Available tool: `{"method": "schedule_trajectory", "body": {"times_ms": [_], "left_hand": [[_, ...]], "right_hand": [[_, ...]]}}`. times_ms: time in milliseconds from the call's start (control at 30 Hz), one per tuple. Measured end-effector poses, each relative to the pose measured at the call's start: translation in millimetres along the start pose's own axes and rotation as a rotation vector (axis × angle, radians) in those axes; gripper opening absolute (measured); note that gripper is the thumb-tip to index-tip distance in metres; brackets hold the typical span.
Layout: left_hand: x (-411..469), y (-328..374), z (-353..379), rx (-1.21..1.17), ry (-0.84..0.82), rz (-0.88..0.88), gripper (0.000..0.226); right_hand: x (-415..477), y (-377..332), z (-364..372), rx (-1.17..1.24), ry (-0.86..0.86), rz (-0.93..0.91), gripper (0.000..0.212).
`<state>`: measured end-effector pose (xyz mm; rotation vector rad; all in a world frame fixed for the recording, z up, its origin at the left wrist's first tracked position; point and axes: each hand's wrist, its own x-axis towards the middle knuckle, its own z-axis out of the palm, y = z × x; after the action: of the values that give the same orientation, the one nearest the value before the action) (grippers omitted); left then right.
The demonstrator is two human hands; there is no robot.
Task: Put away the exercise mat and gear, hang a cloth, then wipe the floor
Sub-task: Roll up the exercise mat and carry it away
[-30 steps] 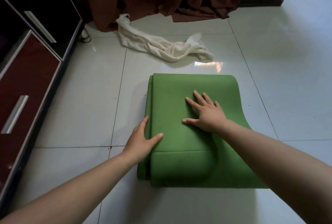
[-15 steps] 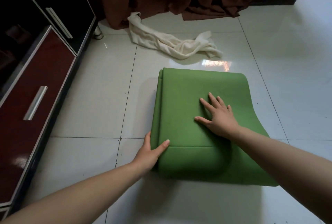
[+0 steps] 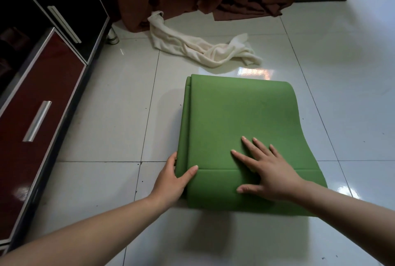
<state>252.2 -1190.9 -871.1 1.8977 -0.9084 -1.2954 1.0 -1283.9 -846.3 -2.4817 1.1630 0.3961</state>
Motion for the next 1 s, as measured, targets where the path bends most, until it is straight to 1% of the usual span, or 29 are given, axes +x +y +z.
{"method": "schedule_trajectory", "body": {"times_ms": [133,233,300,367,433,500,567,600,633,700,800,867,933,1000], "left_hand": [[-3.8,-8.1,-0.2,-0.002,0.015,-0.007,0.073],[-8.2,-12.7,3.7,-0.026,0.045,-0.027,0.063],[-11.6,-9.2,6.9,-0.049,0.081,-0.017,0.062],[-17.2,1.2,8.5,-0.066,0.12,0.032,0.06],[-24.5,21.4,8.6,-0.085,0.148,0.1,0.06],[-29.3,53.3,6.2,-0.108,0.168,0.18,0.06],[-27.9,89.1,2.2,-0.124,0.196,0.252,0.057],[-25.3,105.0,0.8,-0.125,0.211,0.278,0.055],[-22.1,118.6,0.4,-0.117,0.223,0.299,0.052],[-16.3,134.8,2.8,-0.077,0.245,0.311,0.052],[-14.0,138.5,10.5,-0.036,0.286,0.282,0.064],[-13.3,133.6,13.9,0.002,0.292,0.263,0.072],[-11.2,127.1,14.5,0.015,0.285,0.256,0.075],[-9.0,123.8,13.1,0.003,0.279,0.258,0.075]], "right_hand": [[26.9,8.2,-14.8,0.042,0.044,0.085,0.088],[34.8,9.8,-12.9,0.075,0.015,0.083,0.087],[31.3,11.6,-10.5,0.1,0.038,0.079,0.086],[24.0,14.3,-12.7,0.156,0.088,0.076,0.083],[12.6,15.2,-21.1,0.273,0.185,0.068,0.077],[-1.8,14.2,-36.9,0.398,0.308,0.062,0.066],[-14.4,12.5,-58.2,0.46,0.37,0.054,0.061],[-19.5,10.7,-69.8,0.458,0.372,0.041,0.065],[-22.9,9.3,-79.7,0.442,0.365,0.027,0.074],[-22.3,4.9,-92.0,0.381,0.327,0.012,0.095],[-8.7,0.4,-86.6,0.227,0.269,0.013,0.115],[-1.2,0.8,-76.8,0.191,0.272,0.02,0.119],[1.1,2.2,-66.0,0.191,0.288,0.018,0.118],[0.5,1.3,-53.8,0.186,0.371,0.002,0.115]]}}
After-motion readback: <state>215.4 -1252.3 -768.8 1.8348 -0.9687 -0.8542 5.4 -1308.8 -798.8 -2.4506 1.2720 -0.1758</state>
